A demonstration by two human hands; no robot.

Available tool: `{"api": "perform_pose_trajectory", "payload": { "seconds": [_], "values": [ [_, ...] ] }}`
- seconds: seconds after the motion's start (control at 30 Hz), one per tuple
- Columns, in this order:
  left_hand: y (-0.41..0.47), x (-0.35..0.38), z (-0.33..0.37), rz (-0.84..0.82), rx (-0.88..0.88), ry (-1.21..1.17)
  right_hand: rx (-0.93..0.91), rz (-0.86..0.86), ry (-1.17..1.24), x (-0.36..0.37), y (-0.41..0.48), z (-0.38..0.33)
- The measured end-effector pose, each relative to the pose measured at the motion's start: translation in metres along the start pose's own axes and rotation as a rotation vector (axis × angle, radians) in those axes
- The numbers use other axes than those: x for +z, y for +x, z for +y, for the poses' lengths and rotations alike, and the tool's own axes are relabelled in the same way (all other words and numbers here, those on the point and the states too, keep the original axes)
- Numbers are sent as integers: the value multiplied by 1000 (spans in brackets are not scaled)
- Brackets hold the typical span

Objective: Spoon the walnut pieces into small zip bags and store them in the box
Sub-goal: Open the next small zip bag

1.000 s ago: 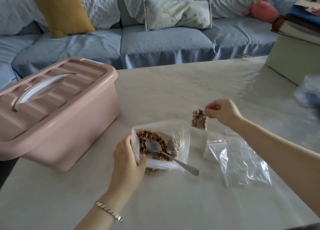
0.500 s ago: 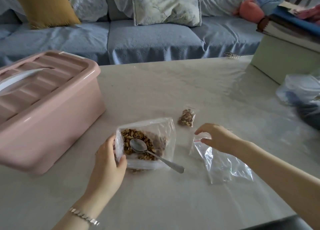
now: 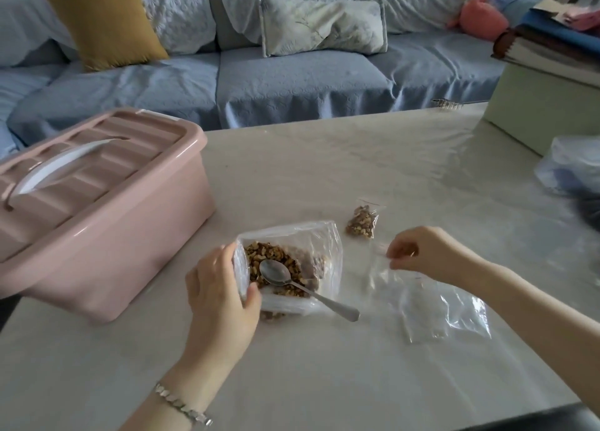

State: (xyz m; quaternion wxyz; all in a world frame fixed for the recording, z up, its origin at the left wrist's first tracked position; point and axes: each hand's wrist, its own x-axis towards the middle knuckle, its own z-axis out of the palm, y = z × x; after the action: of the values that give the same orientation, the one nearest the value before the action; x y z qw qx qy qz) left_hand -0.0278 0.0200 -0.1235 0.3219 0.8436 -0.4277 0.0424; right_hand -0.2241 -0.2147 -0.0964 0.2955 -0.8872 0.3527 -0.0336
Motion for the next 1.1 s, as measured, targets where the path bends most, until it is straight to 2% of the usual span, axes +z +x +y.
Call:
{"api": "perform_pose_trajectory", "payload": {
  "seconds": [0.07, 0.17, 0.23, 0.3, 0.5, 0.63, 0.7, 0.8, 0.83, 0.87, 0.97, 1.1],
  "values": [
    [-1, -11, 28, -32, 87, -123, -15, 90, 234, -9, -16, -28],
    [-4, -21, 66, -326, 2, -464, -74, 2, 506, -11, -41, -73],
    [-5, -19, 75, -389, -4, -592, -110, -49, 584, -6, -53, -93],
    [-5, -19, 77, -391, -37, -671, -122, -29, 581, 1, -59, -103],
    [-13, -25, 61, -368, -141, -713, -41, -140, 610, 14, -67, -103],
    [-18, -27, 56, -374, -136, -634, 1, -161, 664, 22, -70, -106],
    [-21, -27, 54, -263, -112, -507, 46, -113, 702, 26, -71, -108],
    [-25, -28, 56, 71, -58, -328, 107, -26, 744, 33, -73, -110],
    [-25, -31, 58, 100, -47, -325, 125, 0, 750, 35, -74, -111],
    [-25, -34, 62, 53, -50, -346, 135, 22, 742, 38, -75, -112],
    [-25, -35, 69, -244, -123, -449, 113, 58, 677, 44, -76, -119],
    [-23, -36, 70, -298, -191, -500, 76, 84, 644, 49, -79, -128]
  ]
}}
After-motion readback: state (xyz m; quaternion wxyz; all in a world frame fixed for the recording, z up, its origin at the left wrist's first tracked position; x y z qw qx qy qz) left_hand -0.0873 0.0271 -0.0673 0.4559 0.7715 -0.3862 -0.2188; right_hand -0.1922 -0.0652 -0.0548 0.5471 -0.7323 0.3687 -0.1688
